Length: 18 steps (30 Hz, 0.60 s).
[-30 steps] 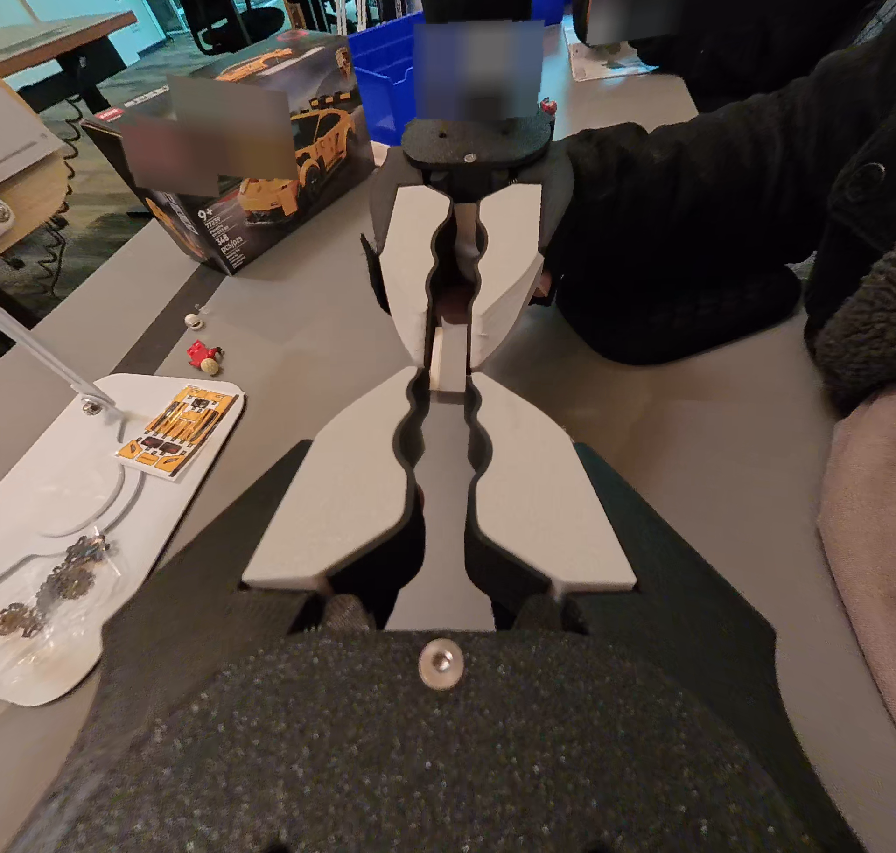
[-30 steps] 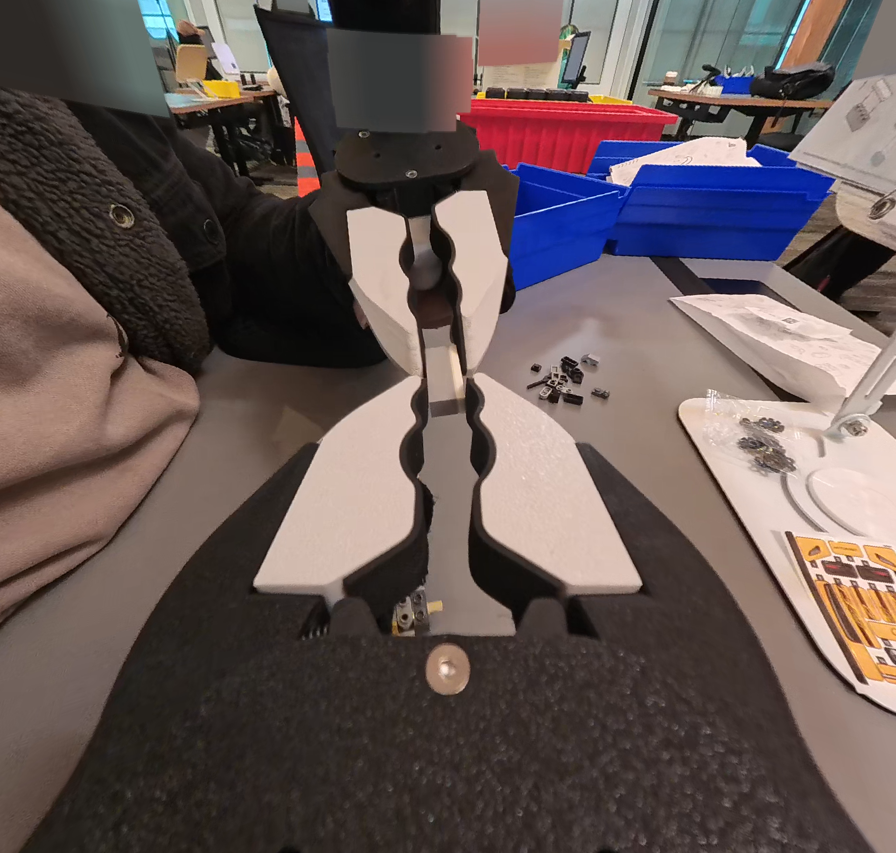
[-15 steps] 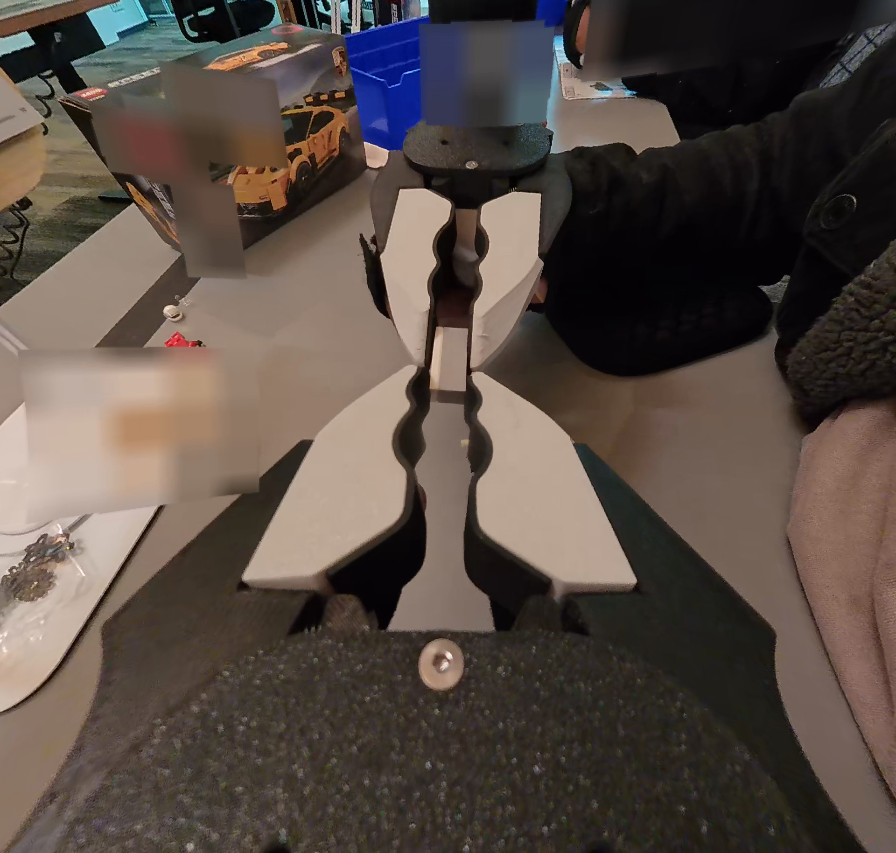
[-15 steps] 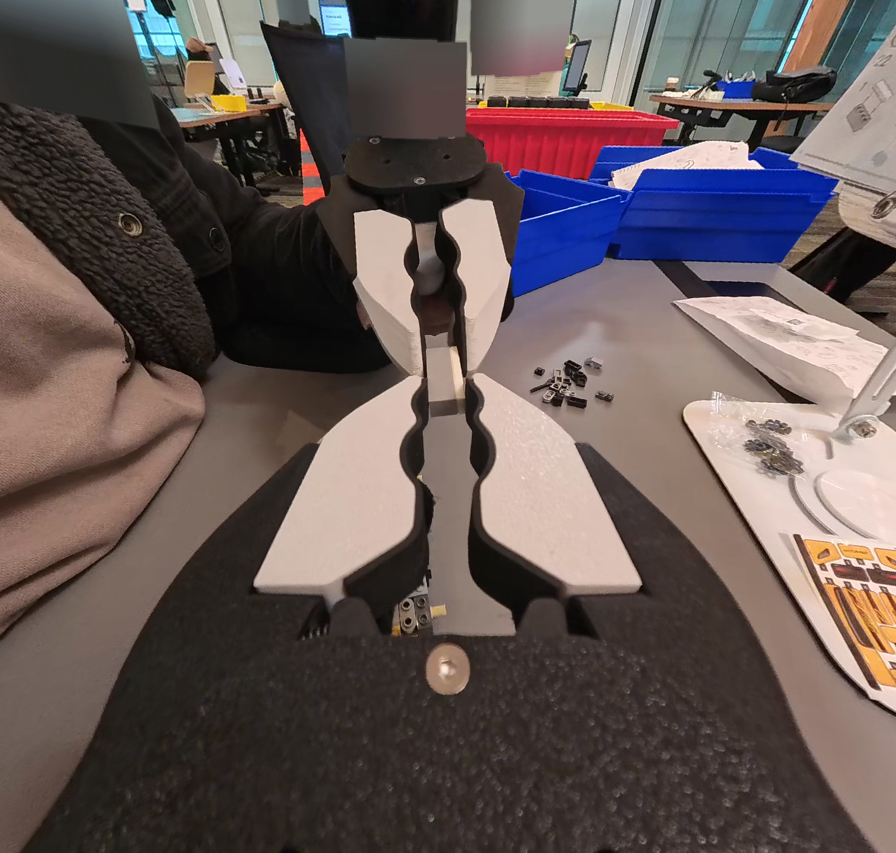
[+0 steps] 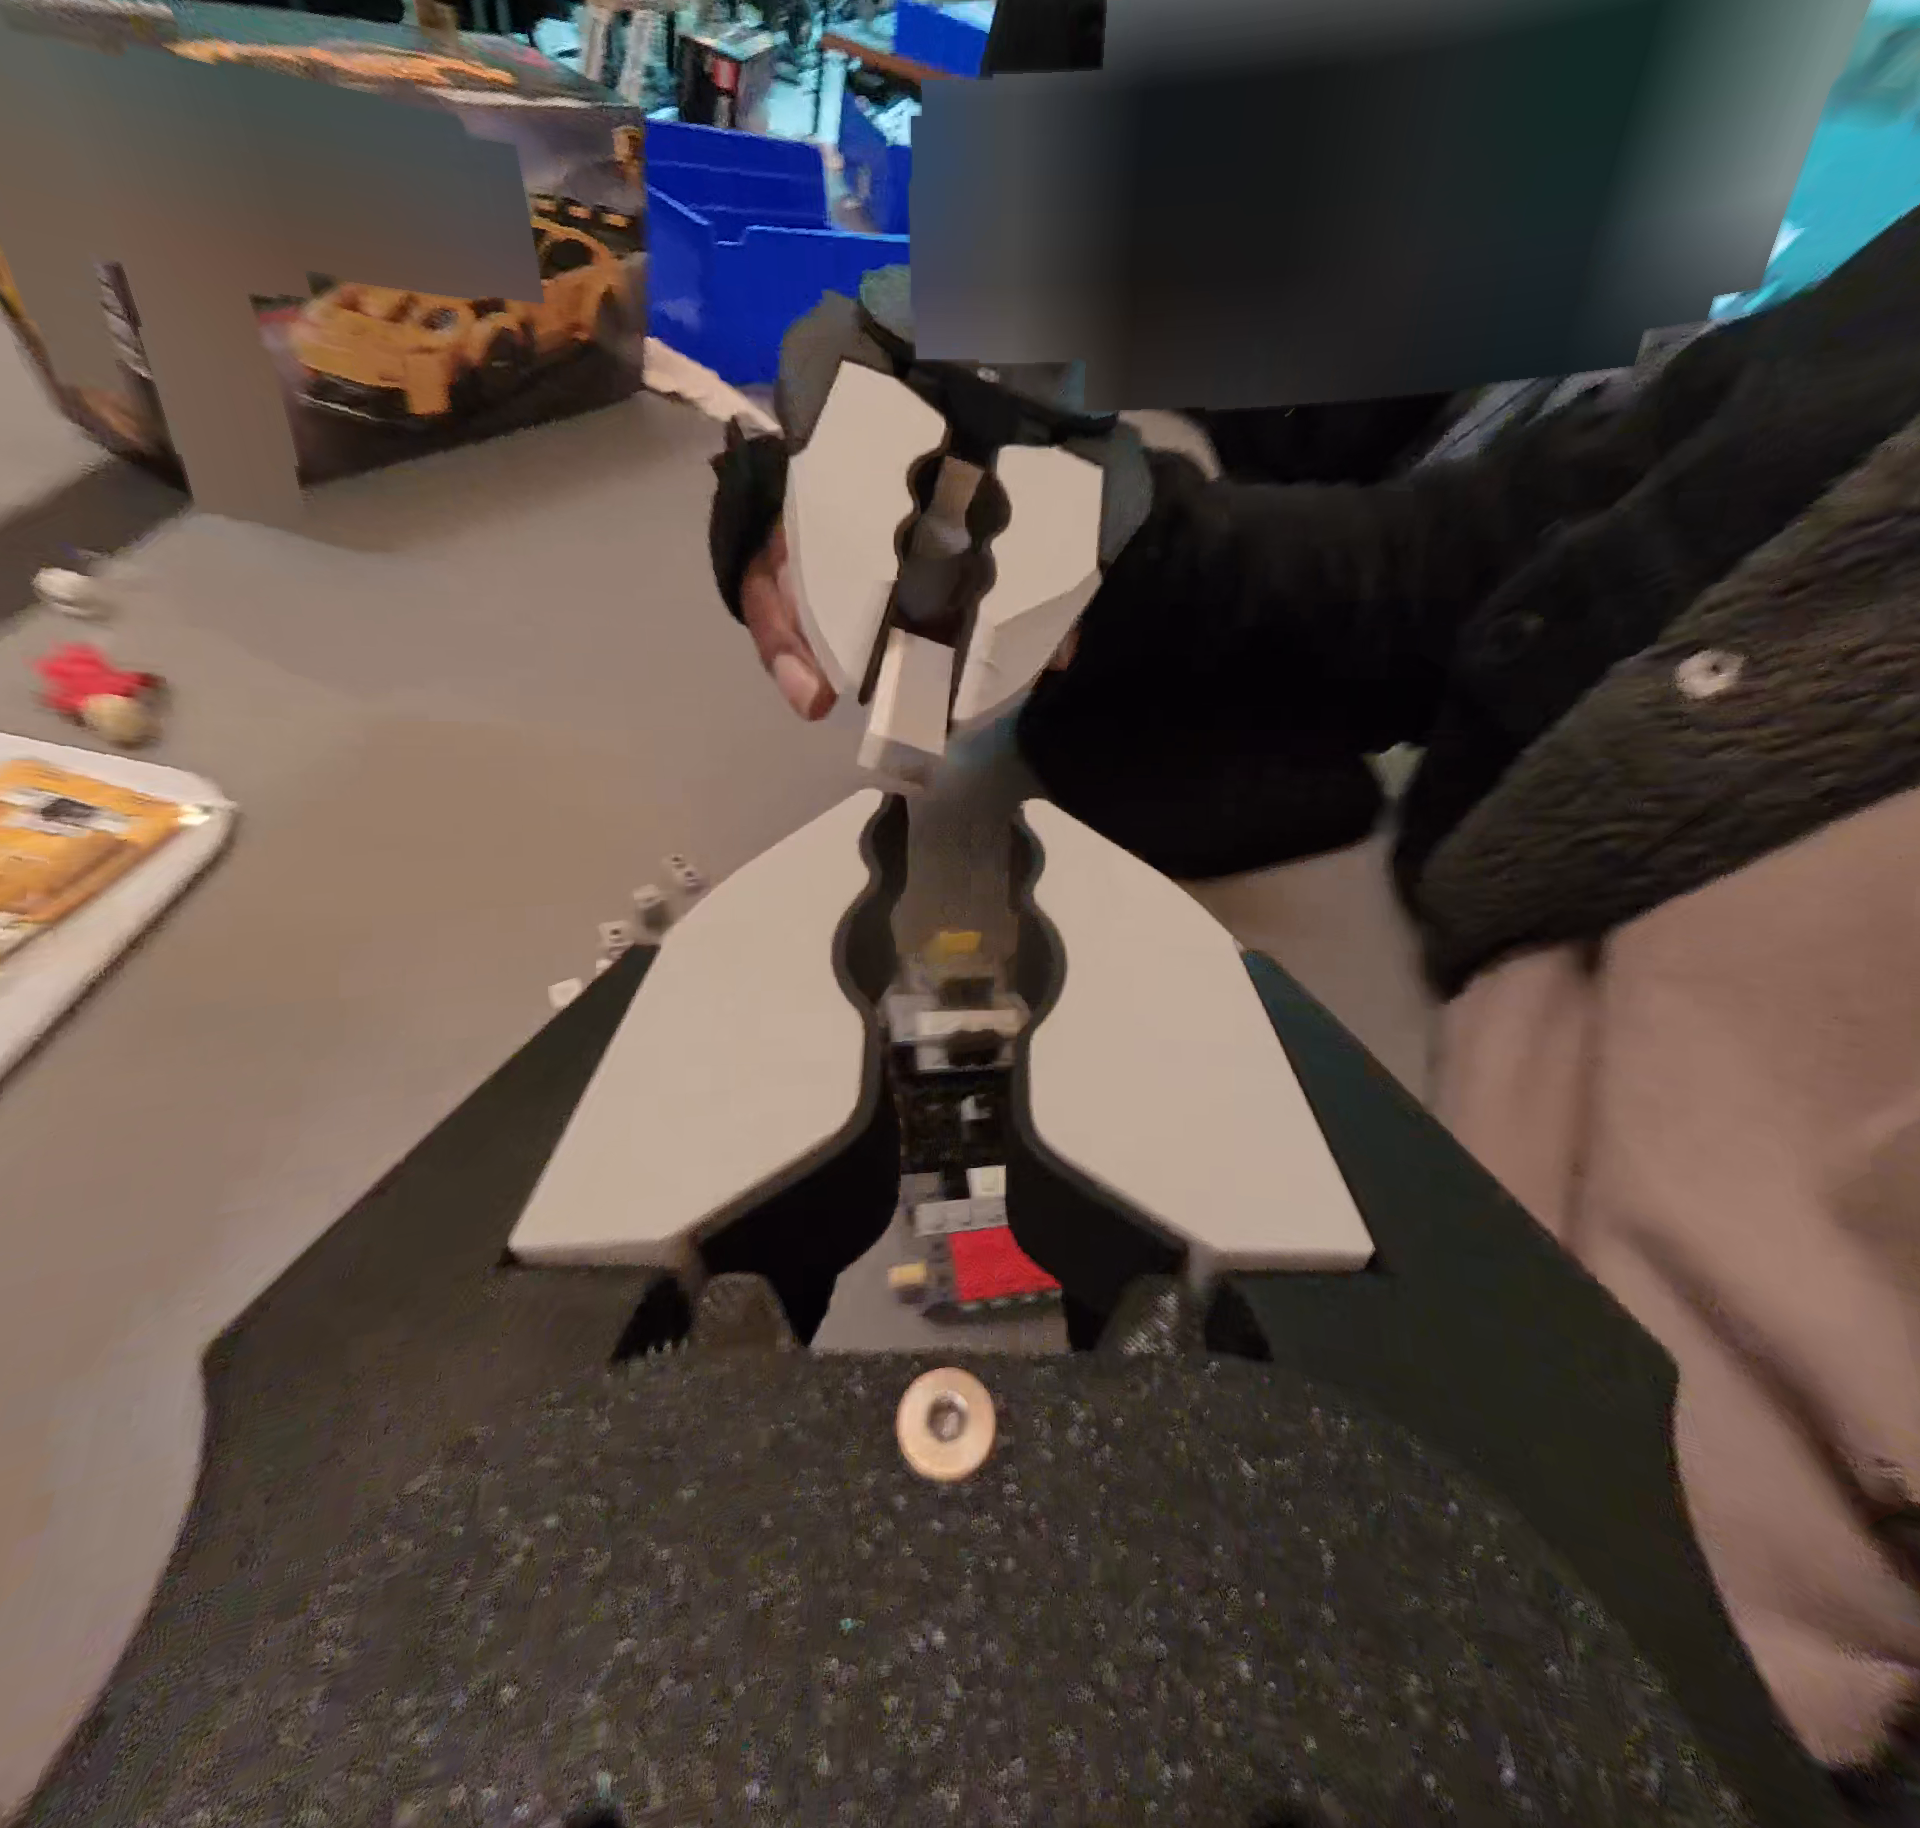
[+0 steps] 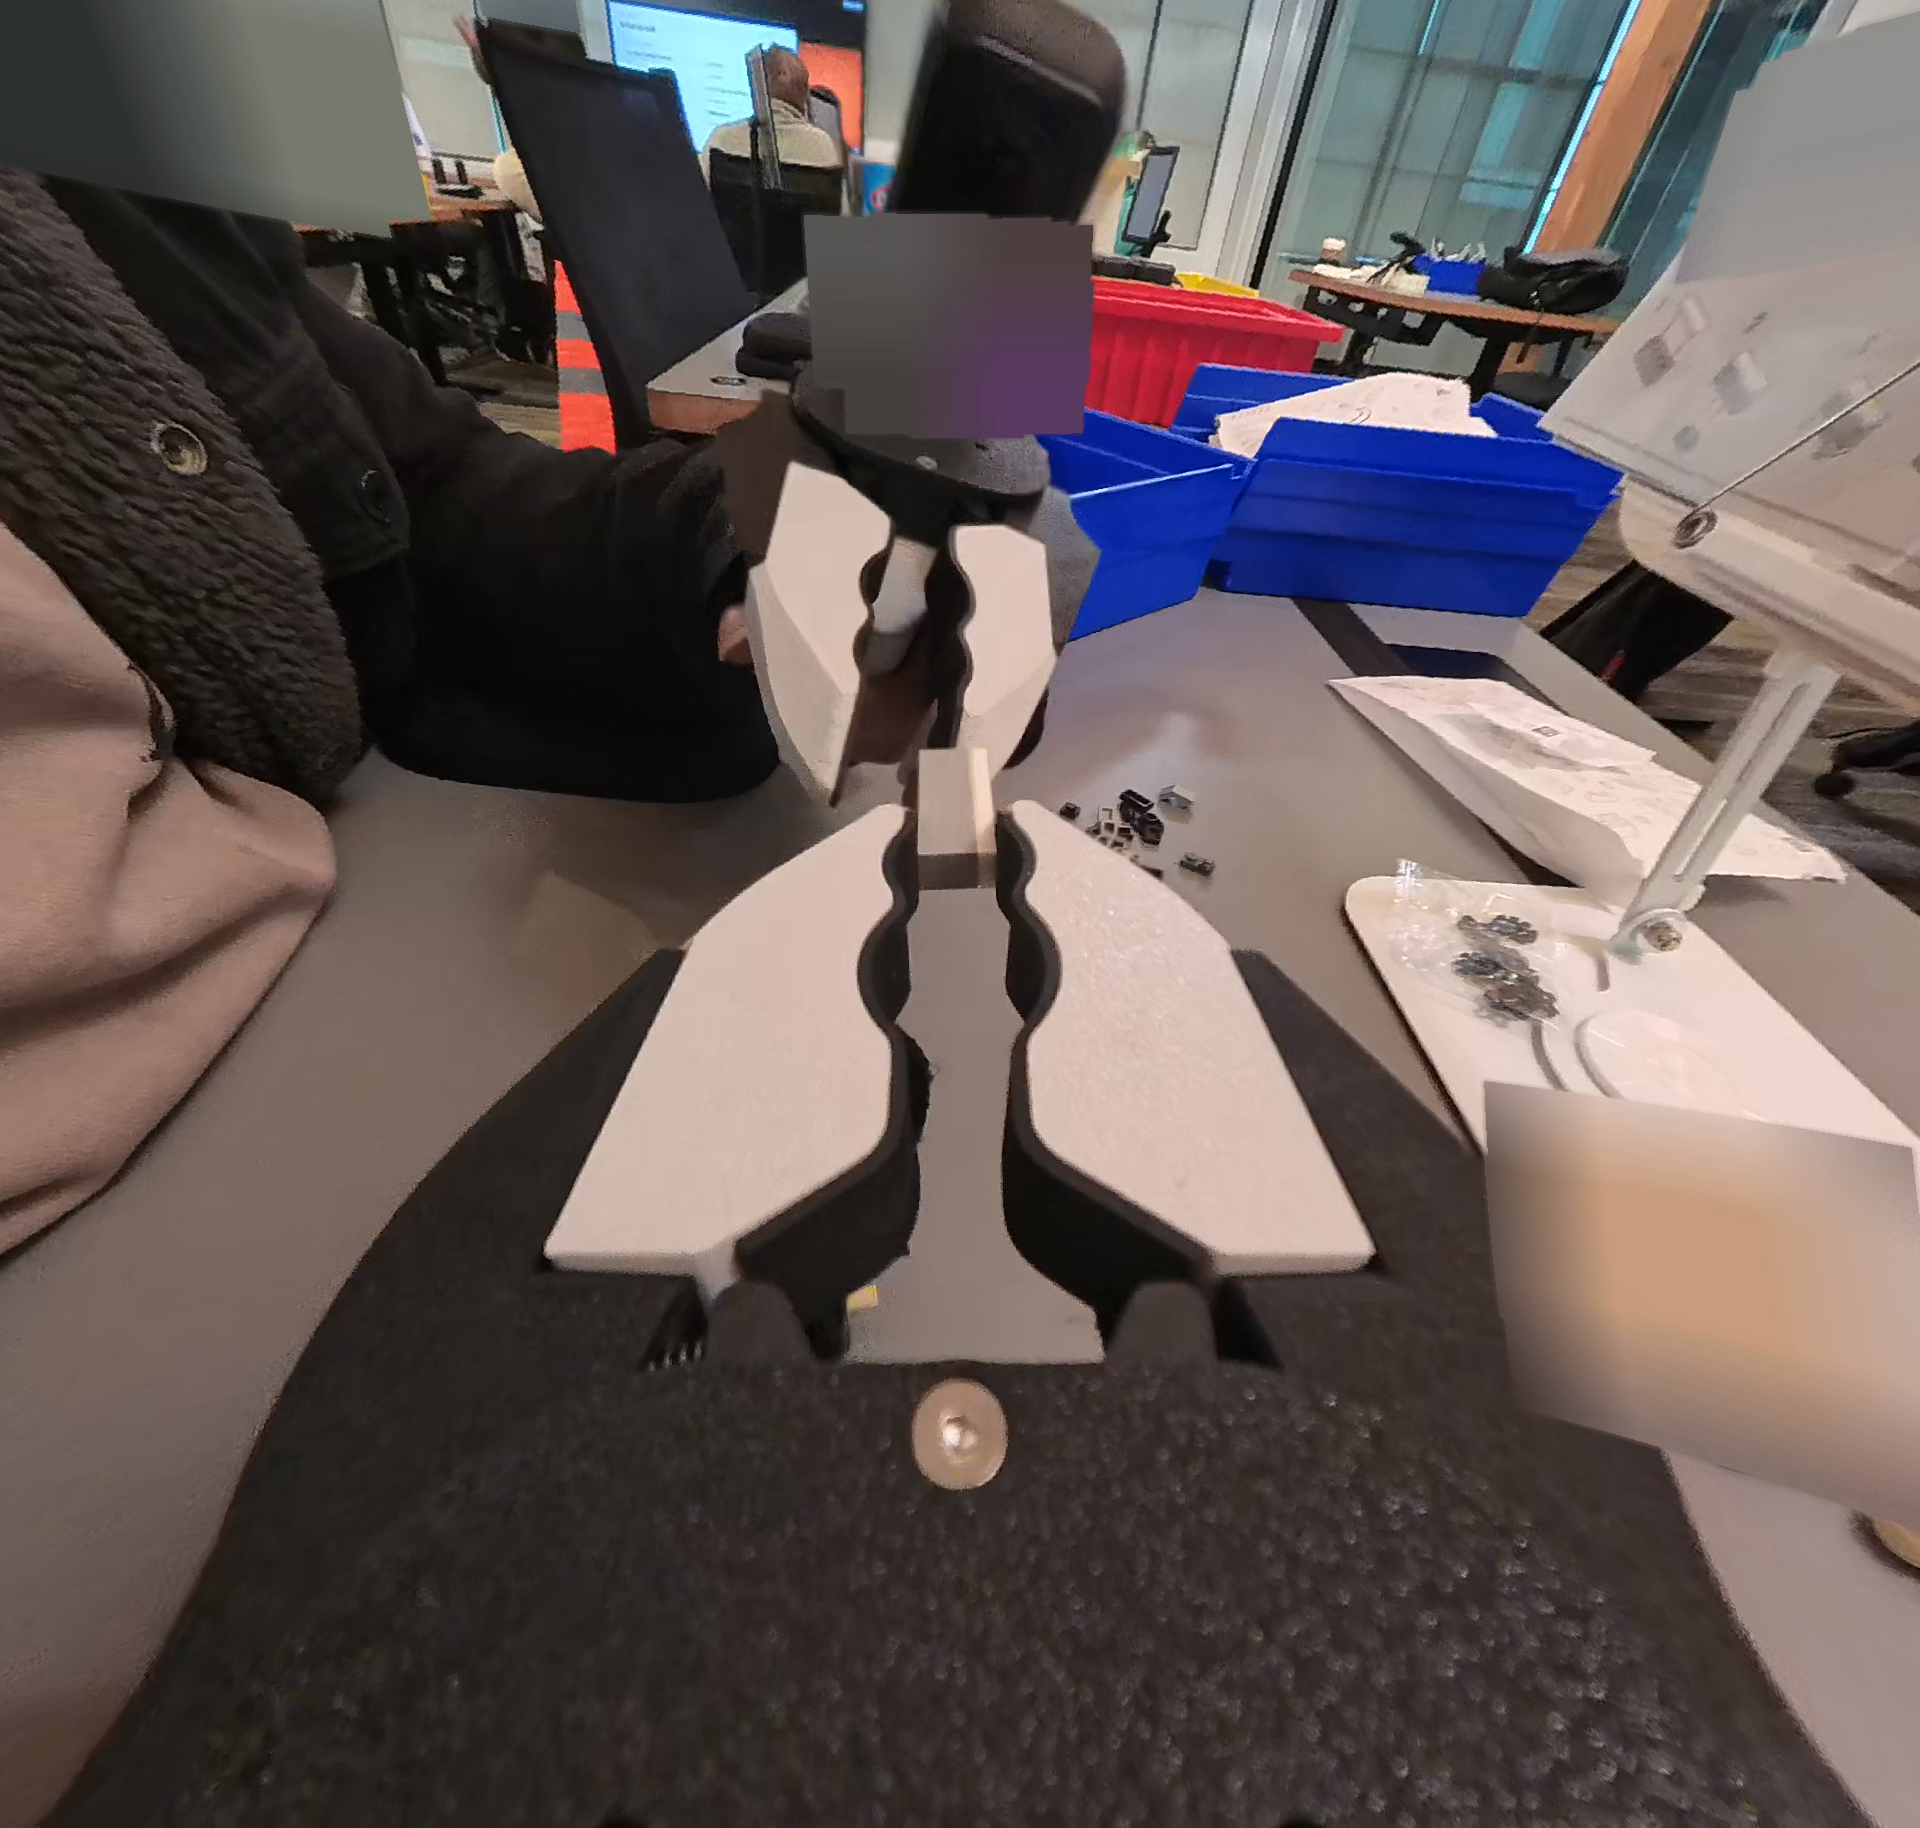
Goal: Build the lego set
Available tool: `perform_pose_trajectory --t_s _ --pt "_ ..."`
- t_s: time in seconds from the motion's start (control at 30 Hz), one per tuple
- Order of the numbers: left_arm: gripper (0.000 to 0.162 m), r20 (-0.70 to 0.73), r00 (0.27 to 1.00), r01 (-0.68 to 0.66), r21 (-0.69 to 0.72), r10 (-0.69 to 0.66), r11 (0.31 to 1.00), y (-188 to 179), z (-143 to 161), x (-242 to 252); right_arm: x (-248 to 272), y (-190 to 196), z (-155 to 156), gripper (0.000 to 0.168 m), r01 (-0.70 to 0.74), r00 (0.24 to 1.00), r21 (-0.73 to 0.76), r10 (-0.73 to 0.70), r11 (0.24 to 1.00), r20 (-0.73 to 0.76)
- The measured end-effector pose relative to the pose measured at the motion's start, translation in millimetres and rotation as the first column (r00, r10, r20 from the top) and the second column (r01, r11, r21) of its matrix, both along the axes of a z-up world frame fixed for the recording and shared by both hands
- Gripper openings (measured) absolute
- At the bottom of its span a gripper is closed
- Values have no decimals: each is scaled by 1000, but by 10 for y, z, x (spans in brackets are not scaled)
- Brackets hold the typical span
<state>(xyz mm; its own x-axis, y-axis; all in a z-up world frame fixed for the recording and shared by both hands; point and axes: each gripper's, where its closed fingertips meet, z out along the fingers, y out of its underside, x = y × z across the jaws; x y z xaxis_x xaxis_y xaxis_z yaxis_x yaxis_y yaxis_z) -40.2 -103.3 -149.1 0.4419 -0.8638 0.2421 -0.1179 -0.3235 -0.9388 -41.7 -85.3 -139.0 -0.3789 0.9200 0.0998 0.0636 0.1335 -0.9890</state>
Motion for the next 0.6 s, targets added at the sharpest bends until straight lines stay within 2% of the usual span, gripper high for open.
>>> perform_pose_trajectory --t_s 0.13,0.23,0.33,0.4,0.5,0.6 --pt "21 167 986 50 -142 -25 989 10 44 -19 11 -37 -7 13 -7 1000 65 8 998 -21" --pt "22 254 967 88 -191 -37 978 4 91 -13 -6 -104 -57 13 -8 1000 164 11 986 -20" --pt "10 262 964 99 -227 -38 969 3 58 0 -18 -162 -83 13 -10 1000 235 16 972 -24" --pt "8 268 963 103 -246 -34 964 8 47 -8 -26 -166 -92 13 0 1000 268 7 963 -25" --pt "0 260 965 90 -236 -26 967 23 47 -29 -43 -152 -129 13 11 1000 283 -9 959 -8" --pt "0 240 970 99 -218 -45 971 -1 49 -22 -52 -78 -117 13 46 999 267 -44 963 -12"
